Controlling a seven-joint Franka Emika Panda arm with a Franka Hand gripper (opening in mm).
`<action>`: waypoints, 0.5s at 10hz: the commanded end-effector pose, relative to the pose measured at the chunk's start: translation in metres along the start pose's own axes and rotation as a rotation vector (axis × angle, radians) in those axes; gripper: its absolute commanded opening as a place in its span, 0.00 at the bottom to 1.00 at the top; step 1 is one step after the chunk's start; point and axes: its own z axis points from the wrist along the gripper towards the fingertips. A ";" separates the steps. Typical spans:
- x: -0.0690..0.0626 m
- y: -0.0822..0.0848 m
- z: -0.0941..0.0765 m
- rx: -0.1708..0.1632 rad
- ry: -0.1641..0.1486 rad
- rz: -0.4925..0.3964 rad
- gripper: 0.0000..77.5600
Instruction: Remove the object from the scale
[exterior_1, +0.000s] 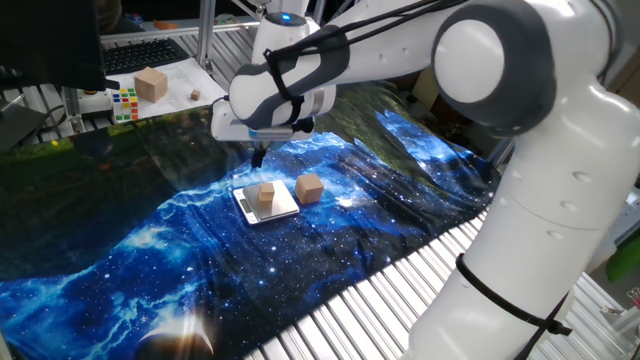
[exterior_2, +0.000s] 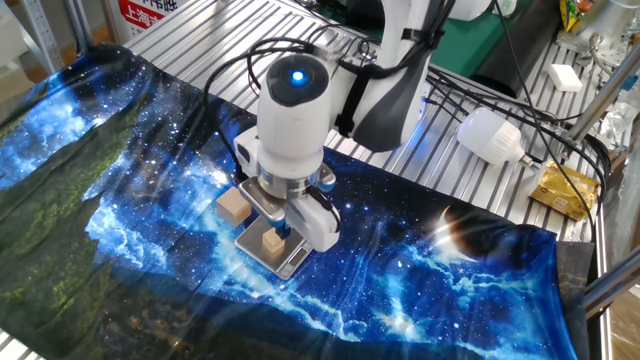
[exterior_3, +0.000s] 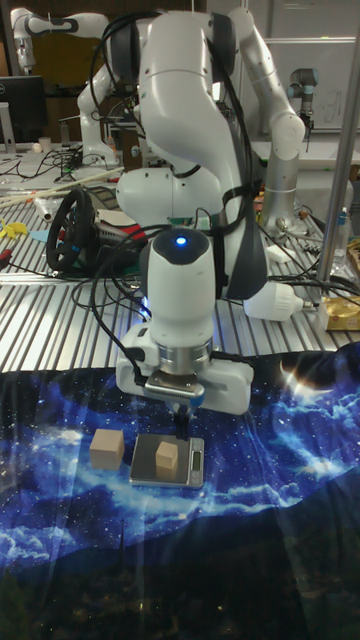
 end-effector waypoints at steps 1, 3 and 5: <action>0.000 -0.001 0.017 -0.006 -0.004 0.005 0.00; 0.000 -0.001 0.017 -0.006 -0.001 0.008 0.00; 0.001 -0.001 0.017 -0.002 0.006 0.021 0.00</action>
